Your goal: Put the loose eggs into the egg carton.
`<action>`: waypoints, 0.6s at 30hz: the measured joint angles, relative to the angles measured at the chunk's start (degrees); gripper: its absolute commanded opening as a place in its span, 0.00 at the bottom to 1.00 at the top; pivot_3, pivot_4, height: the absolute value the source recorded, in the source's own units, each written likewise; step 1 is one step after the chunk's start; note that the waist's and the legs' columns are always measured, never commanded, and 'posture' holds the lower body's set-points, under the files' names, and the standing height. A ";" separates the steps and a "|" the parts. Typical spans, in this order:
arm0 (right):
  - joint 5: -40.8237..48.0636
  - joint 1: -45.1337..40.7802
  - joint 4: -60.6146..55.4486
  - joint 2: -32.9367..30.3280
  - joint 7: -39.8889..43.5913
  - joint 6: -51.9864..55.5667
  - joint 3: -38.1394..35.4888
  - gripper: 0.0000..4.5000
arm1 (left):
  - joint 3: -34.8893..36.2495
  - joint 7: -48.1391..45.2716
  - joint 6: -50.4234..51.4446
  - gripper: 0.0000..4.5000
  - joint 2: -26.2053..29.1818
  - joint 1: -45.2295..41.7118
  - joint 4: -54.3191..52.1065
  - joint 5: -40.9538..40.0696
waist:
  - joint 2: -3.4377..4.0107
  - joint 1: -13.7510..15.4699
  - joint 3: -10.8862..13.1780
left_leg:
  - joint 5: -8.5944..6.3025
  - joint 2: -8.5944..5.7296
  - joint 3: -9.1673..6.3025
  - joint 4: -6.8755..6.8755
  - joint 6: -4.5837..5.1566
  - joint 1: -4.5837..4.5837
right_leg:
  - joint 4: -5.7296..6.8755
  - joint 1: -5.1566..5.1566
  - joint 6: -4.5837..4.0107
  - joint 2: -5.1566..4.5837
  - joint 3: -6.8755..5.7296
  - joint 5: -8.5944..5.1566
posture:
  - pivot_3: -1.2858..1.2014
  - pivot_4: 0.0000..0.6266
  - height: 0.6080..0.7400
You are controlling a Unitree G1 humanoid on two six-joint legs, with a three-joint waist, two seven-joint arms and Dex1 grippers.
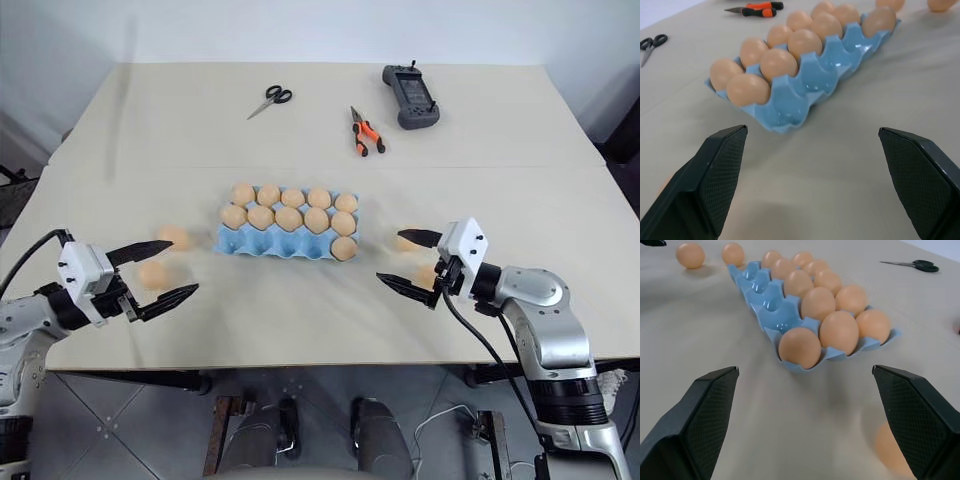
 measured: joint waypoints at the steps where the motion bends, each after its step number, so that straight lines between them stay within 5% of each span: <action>1: 0.07 0.54 -0.32 -0.28 -0.30 0.14 -0.52 1.00 | -0.27 0.30 0.30 0.99 0.00 -0.20 -0.47 0.00 | 0.00 -0.01 0.00 | -0.01 0.00 0.01 0.00 0.01 0.00 | -0.01 0.00 0.00 0.00 0.01 0.00 | 0.52 0.24 1.00; 12: 1.04 24.62 -3.23 -7.27 0.15 -1.23 -18.44 1.00 | -12.46 -6.95 0.37 0.99 -1.92 -7.15 -0.78 0.10 | -0.01 1.19 -0.01 | -0.14 0.04 0.06 0.46 0.09 0.03 | -0.02 0.22 0.08 0.13 0.02 0.05 | 0.52 0.24 1.00; 18: 0.06 24.46 -0.34 -7.68 1.30 -3.25 -18.71 1.00 | -17.00 -9.74 -0.09 0.99 -4.04 -9.28 -0.37 0.44 | -0.01 0.54 -0.01 | -0.12 0.06 0.13 0.78 0.14 0.09 | -0.03 0.30 -0.18 0.19 0.17 0.06 | 0.52 0.24 1.00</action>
